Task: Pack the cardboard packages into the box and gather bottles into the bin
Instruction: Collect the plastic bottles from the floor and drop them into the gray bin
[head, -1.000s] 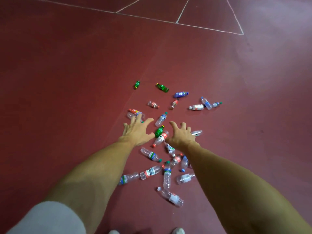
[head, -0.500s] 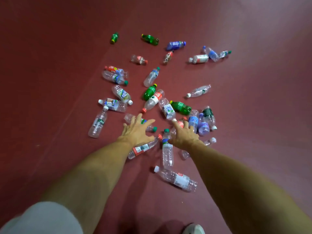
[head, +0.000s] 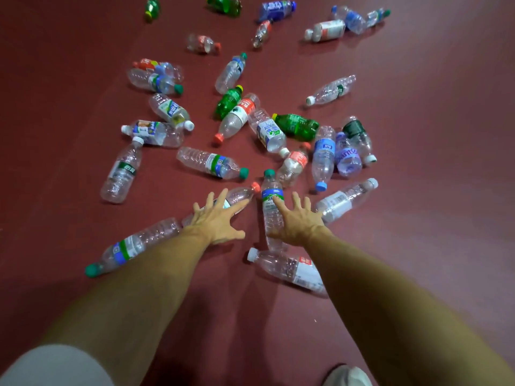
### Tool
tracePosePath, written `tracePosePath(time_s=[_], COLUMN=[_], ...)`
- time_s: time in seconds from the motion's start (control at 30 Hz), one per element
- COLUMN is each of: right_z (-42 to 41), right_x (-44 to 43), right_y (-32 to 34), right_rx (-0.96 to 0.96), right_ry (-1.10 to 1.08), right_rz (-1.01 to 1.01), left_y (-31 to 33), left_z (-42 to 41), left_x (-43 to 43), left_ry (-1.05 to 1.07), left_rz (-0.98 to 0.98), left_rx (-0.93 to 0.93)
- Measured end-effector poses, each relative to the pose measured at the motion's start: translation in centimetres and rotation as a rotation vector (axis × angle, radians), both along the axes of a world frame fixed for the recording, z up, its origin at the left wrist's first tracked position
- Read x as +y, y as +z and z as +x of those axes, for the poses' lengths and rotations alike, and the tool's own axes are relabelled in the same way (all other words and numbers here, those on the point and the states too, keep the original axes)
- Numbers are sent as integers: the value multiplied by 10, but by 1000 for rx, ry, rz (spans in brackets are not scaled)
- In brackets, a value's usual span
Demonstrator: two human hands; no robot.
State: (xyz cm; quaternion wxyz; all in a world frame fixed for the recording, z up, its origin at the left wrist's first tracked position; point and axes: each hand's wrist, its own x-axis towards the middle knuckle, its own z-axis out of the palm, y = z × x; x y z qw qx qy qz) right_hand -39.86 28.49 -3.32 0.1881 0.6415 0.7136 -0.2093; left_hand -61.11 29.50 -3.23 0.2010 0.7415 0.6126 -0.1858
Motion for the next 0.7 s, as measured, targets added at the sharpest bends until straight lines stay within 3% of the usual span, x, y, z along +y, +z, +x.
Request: tracePosePath(time_s=[0.2, 0.7], right_z=[-8, -22], right_x=[12, 3], right_y=[-16, -38], right_rx=[-89, 126], right_ry=[157, 150], right_rz=[15, -27], left_y=[-12, -25], left_z=[-8, -23], left_x=[14, 4], left_ry=[38, 1], left_rz=[-54, -16], left_rx=[17, 85])
